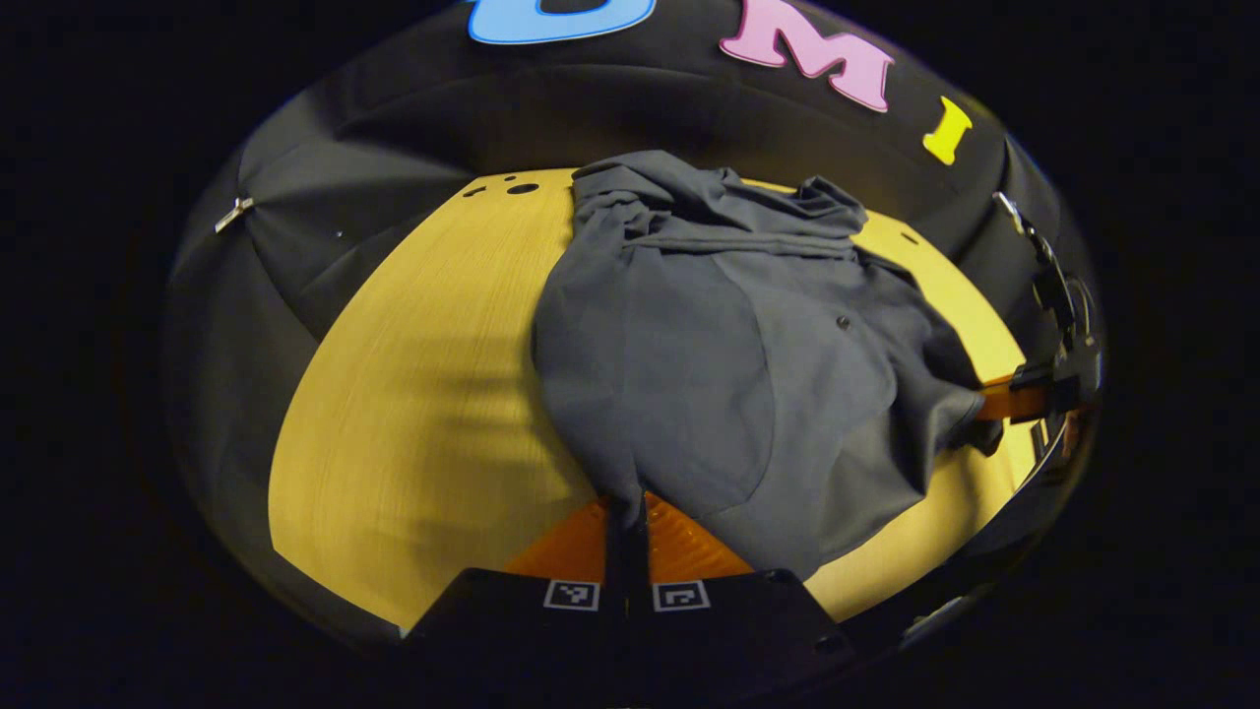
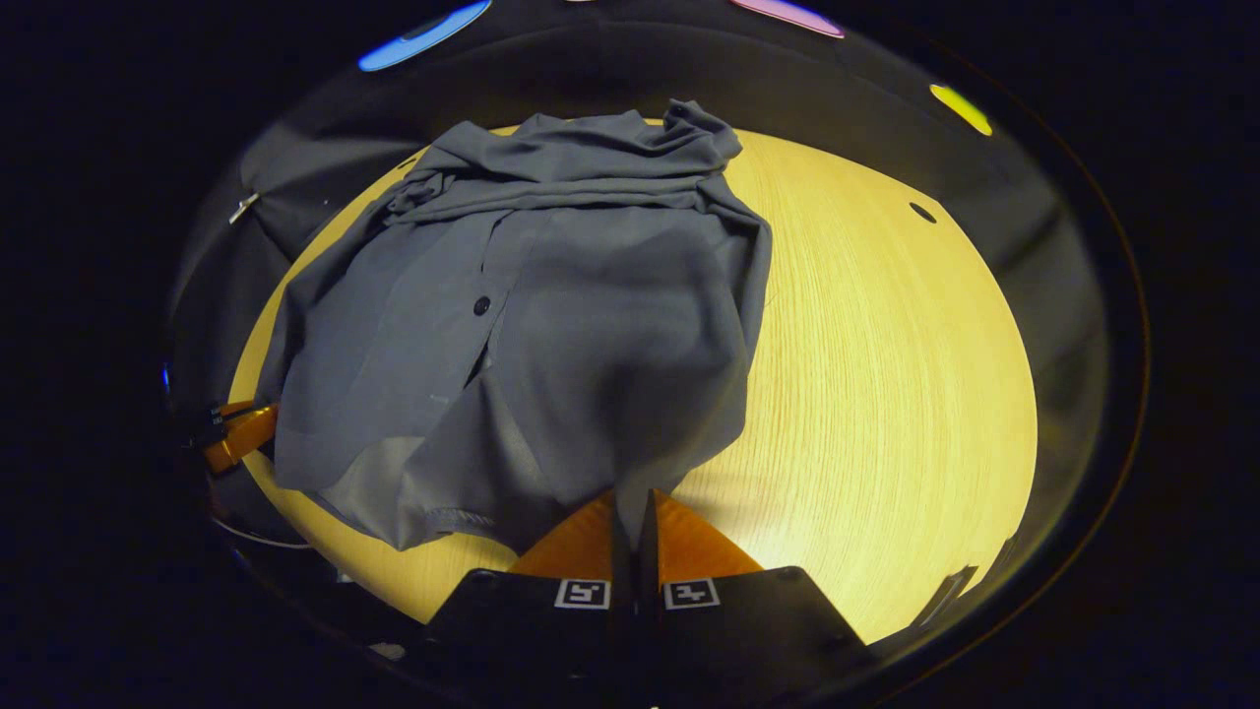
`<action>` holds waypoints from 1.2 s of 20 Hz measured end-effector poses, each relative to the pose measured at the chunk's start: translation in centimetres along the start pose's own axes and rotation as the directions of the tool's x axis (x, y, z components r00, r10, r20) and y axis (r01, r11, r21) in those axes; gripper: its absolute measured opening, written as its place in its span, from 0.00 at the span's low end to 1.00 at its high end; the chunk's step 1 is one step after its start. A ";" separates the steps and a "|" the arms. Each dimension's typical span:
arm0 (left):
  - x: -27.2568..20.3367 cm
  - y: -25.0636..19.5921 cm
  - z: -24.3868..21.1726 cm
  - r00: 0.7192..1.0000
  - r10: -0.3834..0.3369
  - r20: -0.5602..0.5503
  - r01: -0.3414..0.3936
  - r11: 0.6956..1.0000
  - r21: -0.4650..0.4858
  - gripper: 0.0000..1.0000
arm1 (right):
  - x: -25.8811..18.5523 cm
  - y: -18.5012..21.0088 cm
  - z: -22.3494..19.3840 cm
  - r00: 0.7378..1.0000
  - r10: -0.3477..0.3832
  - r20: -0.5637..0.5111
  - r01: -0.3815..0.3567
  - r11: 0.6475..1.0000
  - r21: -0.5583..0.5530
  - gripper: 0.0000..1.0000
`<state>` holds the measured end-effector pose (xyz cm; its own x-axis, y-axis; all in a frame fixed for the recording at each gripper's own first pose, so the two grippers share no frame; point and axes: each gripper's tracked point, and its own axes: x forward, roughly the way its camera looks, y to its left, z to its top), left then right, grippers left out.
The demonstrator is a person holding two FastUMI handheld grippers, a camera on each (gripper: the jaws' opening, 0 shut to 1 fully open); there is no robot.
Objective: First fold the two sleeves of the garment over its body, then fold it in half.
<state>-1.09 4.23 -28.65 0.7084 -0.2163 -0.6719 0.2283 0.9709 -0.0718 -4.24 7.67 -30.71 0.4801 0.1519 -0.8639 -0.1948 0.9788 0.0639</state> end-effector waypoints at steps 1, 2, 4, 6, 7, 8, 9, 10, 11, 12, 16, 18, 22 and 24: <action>-0.4 -0.2 0.8 1.000 -0.005 0.018 0.005 1.000 -0.010 0.05 | -0.2 0.1 0.0 1.000 0.015 -0.004 -0.015 1.000 0.016 0.05; -0.8 -0.2 1.4 0.999 -0.006 0.033 0.007 1.000 -0.027 0.06 | -0.4 0.1 0.2 1.000 0.022 0.001 -0.022 0.999 0.027 0.05; -1.8 -0.5 2.7 0.998 -0.020 0.066 0.026 0.995 -0.092 0.05 | -1.4 0.4 1.1 0.998 0.047 0.028 -0.049 0.996 0.070 0.05; -3.0 -0.8 4.0 0.994 -0.034 0.103 0.051 0.985 -0.164 0.05 | -2.4 0.9 1.9 0.996 0.080 0.051 -0.084 0.993 0.088 0.05; -3.4 -0.7 4.5 0.992 -0.034 0.119 0.056 0.980 -0.189 0.05 | -2.6 0.9 2.3 0.994 0.086 0.064 -0.091 0.993 0.078 0.05; -3.7 -0.6 4.9 0.991 -0.030 0.130 0.056 0.978 -0.202 0.05 | -2.8 0.9 2.7 0.993 0.088 0.079 -0.093 0.994 0.064 0.05; -4.0 -0.5 5.4 0.990 -0.025 0.142 0.055 0.977 -0.208 0.05 | -3.3 0.9 3.3 0.991 0.092 0.098 -0.097 0.994 0.054 0.05; -4.2 -0.5 5.9 0.988 -0.026 0.151 0.057 0.976 -0.209 0.05 | -3.6 1.0 3.9 0.988 0.103 0.113 -0.110 0.993 0.049 0.05; -4.4 -0.6 6.4 0.987 -0.023 0.161 0.057 0.976 -0.208 0.05 | -4.0 1.1 4.6 0.985 0.110 0.135 -0.118 0.992 0.050 0.05; -4.5 -0.6 7.1 0.985 -0.022 0.172 0.058 0.977 -0.208 0.05 | -4.3 1.3 5.6 0.981 0.119 0.153 -0.128 0.990 0.054 0.05; -4.8 -1.5 10.3 0.973 -0.032 0.229 0.082 0.973 -0.215 0.05 | -4.9 1.5 8.9 0.966 0.142 0.215 -0.158 0.986 0.056 0.05; -5.1 -2.0 12.1 0.966 -0.038 0.256 0.095 0.972 -0.216 0.05 | -5.1 1.6 10.3 0.960 0.150 0.238 -0.165 0.985 0.045 0.05; -5.2 -2.5 15.3 0.954 -0.047 0.295 0.112 0.972 -0.208 0.05 | -5.3 2.1 13.7 0.943 0.168 0.288 -0.185 0.982 0.032 0.05; -5.0 -2.5 16.9 0.949 -0.043 0.312 0.111 0.972 -0.206 0.05 | -5.4 2.3 15.1 0.934 0.180 0.307 -0.199 0.980 0.029 0.05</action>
<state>6.08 1.18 -12.63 0.8708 -0.2788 -0.4048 0.1634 0.9409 -0.2965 5.63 11.19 -18.31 0.6765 0.3606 -0.6422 -0.2613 0.9327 0.2486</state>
